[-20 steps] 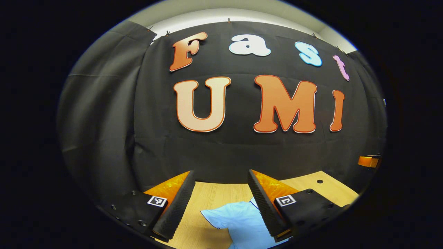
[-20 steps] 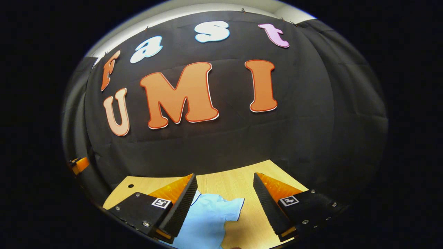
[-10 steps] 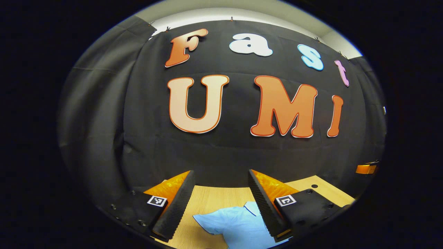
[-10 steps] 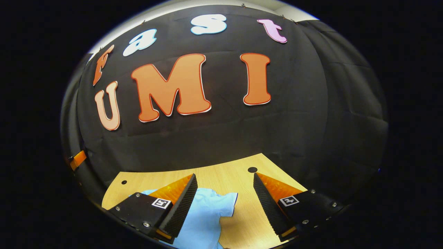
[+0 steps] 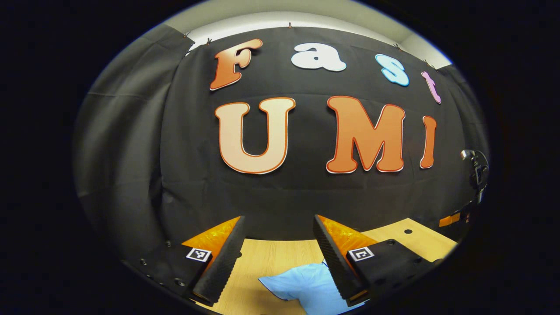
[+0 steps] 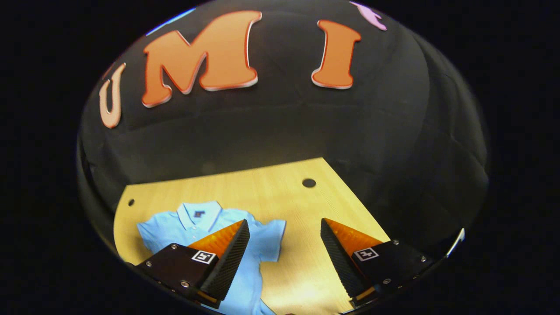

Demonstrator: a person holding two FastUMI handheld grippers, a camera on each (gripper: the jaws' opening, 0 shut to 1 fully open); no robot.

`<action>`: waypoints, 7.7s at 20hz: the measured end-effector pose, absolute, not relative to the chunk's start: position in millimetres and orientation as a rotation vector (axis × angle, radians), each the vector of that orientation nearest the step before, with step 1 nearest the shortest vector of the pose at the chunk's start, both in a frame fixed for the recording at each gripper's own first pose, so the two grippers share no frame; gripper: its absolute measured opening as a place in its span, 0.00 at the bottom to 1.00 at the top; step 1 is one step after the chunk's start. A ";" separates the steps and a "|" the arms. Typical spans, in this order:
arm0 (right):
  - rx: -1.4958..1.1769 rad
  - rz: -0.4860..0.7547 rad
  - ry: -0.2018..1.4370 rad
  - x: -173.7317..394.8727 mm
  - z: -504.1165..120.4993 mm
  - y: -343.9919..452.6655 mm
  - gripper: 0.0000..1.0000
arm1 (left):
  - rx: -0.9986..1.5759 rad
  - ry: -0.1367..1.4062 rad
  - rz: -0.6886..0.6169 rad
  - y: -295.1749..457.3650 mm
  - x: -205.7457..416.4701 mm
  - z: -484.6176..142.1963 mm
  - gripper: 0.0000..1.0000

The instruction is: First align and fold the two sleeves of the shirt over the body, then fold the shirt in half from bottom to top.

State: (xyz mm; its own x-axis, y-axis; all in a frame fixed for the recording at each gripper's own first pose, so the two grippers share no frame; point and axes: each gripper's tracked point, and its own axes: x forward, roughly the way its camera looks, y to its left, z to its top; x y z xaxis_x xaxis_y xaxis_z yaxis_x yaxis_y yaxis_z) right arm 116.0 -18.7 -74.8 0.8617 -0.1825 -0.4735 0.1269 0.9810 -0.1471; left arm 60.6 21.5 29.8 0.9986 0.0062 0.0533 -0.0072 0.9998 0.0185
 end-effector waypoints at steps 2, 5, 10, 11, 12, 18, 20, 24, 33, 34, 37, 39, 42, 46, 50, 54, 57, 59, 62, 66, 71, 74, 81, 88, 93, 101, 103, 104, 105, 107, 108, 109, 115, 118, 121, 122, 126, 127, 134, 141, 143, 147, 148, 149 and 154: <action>-0.096 -0.166 0.607 133.6 -94.3 -17.4 0.98 | 0.028 -0.050 0.015 26.8 65.3 28.6 0.98; -0.123 -0.197 0.741 162.1 -136.6 -25.6 0.98 | 0.027 -0.032 0.023 33.5 70.8 21.0 0.98; -0.120 -0.238 0.941 187.1 -201.6 -37.6 1.00 | -0.004 0.016 0.054 54.3 71.7 -0.5 0.99; -0.125 -0.249 0.968 191.0 -212.0 -41.0 0.99 | -0.010 0.026 0.061 60.1 72.2 -3.7 0.99; -0.117 -0.259 1.006 190.9 -222.2 -42.7 0.99 | -0.014 0.033 0.068 64.1 72.4 -6.9 0.98; -0.076 -0.266 1.087 201.7 -260.4 -39.4 1.00 | 0.022 0.075 0.097 78.2 71.1 -28.5 0.98; -0.073 -0.257 1.098 204.2 -267.5 -35.6 1.00 | 0.030 0.089 0.102 81.5 70.5 -35.7 0.98; -0.053 -0.250 1.126 205.0 -279.8 -32.7 0.94 | 0.015 0.127 0.112 86.6 68.3 -50.4 0.98; 0.051 -0.268 1.119 206.9 -286.8 -31.8 0.41 | 0.041 0.163 0.128 99.6 59.8 -65.9 0.99; 0.067 -0.272 1.112 207.6 -284.0 -33.8 0.26 | 0.041 0.162 0.131 101.4 57.2 -65.0 0.99; 0.067 -0.277 1.082 208.8 -276.7 -34.0 0.04 | 0.042 0.167 0.130 103.2 56.9 -65.9 0.99; 0.042 -0.255 1.038 208.6 -261.4 -27.0 0.03 | 0.047 0.160 0.134 107.1 54.7 -63.4 0.99; -0.004 -0.207 0.988 204.6 -232.8 -8.4 0.03 | 0.024 0.161 0.135 113.2 53.6 -65.2 0.98; -0.042 -0.122 0.926 200.2 -200.5 32.6 0.03 | 0.007 0.158 0.131 119.4 51.1 -65.7 0.98; -0.044 -0.027 0.904 189.2 -187.8 84.5 0.03 | 0.010 0.164 0.126 126.3 51.1 -66.7 0.99; -0.072 0.048 0.893 179.4 -184.7 131.7 0.02 | 0.008 0.156 0.123 134.8 49.6 -65.1 0.98; -0.085 0.100 0.906 171.5 -195.8 167.4 0.03 | -0.001 0.160 0.124 146.0 48.4 -68.7 0.99; -0.099 0.128 0.919 166.8 -205.2 188.0 0.02 | -0.009 0.167 0.128 152.8 46.5 -72.8 0.99; -0.141 0.172 0.927 162.4 -217.4 217.7 0.02 | -0.013 0.170 0.146 166.8 44.4 -75.8 0.99; -0.161 0.256 0.960 147.9 -236.1 258.7 0.03 | -0.033 0.179 0.163 178.8 38.6 -81.3 0.99; -0.150 0.339 0.990 129.6 -245.5 288.0 0.13 | -0.042 0.191 0.171 181.9 38.1 -85.5 0.99; -0.136 0.372 0.964 123.1 -235.2 295.5 0.35 | -0.040 0.193 0.160 175.3 39.3 -82.7 0.99; -0.086 0.324 0.790 120.1 -175.3 271.5 0.99 | -0.055 0.241 0.124 144.4 55.7 -90.5 0.99; -0.104 0.247 0.590 121.2 -114.2 215.1 0.99 | -0.149 0.486 0.036 92.4 91.4 -156.2 0.98; -0.080 0.232 0.564 109.6 -103.3 180.6 0.99 | -0.192 0.696 -0.012 69.6 125.8 -206.4 0.99; -0.023 0.231 0.525 101.8 -78.6 145.2 0.99 | -0.196 0.975 0.031 53.6 153.5 -280.4 0.99; -0.013 0.226 0.527 101.5 -78.5 135.6 0.99 | -0.184 1.020 0.036 46.5 158.0 -297.5 0.99; -0.013 0.221 0.531 101.5 -79.0 131.0 0.99 | -0.191 1.037 0.038 43.8 160.0 -304.6 0.99; -0.015 0.219 0.535 101.8 -80.9 127.6 0.99 | -0.197 1.056 0.045 42.9 161.4 -310.9 0.99; -0.014 0.215 0.551 101.0 -87.0 120.3 0.99 | -0.202 1.092 0.074 46.6 161.6 -325.5 0.99; -0.011 0.213 0.559 100.2 -89.5 116.2 0.99 | -0.207 1.108 0.082 46.9 161.4 -331.5 0.99; -0.008 0.211 0.564 100.2 -91.6 112.6 0.99 | -0.211 1.125 0.090 47.6 161.4 -336.8 0.99; 0.004 0.180 0.581 103.7 -99.2 92.8 0.99 | -0.193 1.180 0.146 49.9 158.6 -356.0 0.96; 0.012 0.169 0.589 106.2 -105.1 88.3 0.99 | -0.147 1.196 0.159 48.0 157.4 -358.9 0.64; 0.011 0.167 0.609 103.5 -113.2 86.9 0.99 | -0.131 1.166 0.122 40.8 164.7 -358.3 0.41; 0.006 0.164 0.611 102.5 -115.1 85.6 0.99 | -0.135 1.178 0.145 39.8 163.8 -358.0 0.25; -0.010 0.154 0.608 99.4 -116.0 81.1 0.99 | -0.083 1.164 0.096 33.5 165.7 -351.2 0.09; -0.013 0.153 0.603 98.9 -113.7 79.6 0.99 | -0.075 1.146 0.087 33.1 167.5 -344.4 0.09; -0.010 0.145 0.572 95.7 -103.5 72.1 0.99 | -0.032 1.019 -0.021 -2.9 176.0 -278.9 0.09; -0.015 0.126 0.549 90.5 -98.3 54.2 0.99 | -0.047 0.949 -0.180 -82.3 173.3 -231.1 0.09; -0.013 0.120 0.544 89.9 -97.4 48.7 0.99 | -0.049 0.947 -0.225 -110.3 170.4 -226.1 0.08; -0.009 0.106 0.538 85.6 -98.2 34.4 0.99 | -0.048 0.960 -0.302 -157.7 162.0 -224.7 0.09; -0.007 0.101 0.538 84.8 -98.7 30.7 0.99 | -0.048 0.965 -0.319 -167.5 160.2 -225.3 0.09; -0.003 0.098 0.539 83.8 -99.6 27.3 0.99 | -0.043 0.967 -0.333 -178.1 159.4 -227.3 0.09; 0.010 0.080 0.554 80.9 -108.2 13.3 0.99 | -0.019 0.997 -0.397 -222.5 147.6 -251.1 0.09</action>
State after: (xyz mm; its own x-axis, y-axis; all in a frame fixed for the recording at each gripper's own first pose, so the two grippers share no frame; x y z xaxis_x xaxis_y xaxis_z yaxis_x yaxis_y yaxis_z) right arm 80.9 13.3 -108.2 0.8472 0.0784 -0.5255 -0.0731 0.9968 0.0308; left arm 147.6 -222.5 -251.1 0.4773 -0.3333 -0.8131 0.3165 0.9284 -0.1947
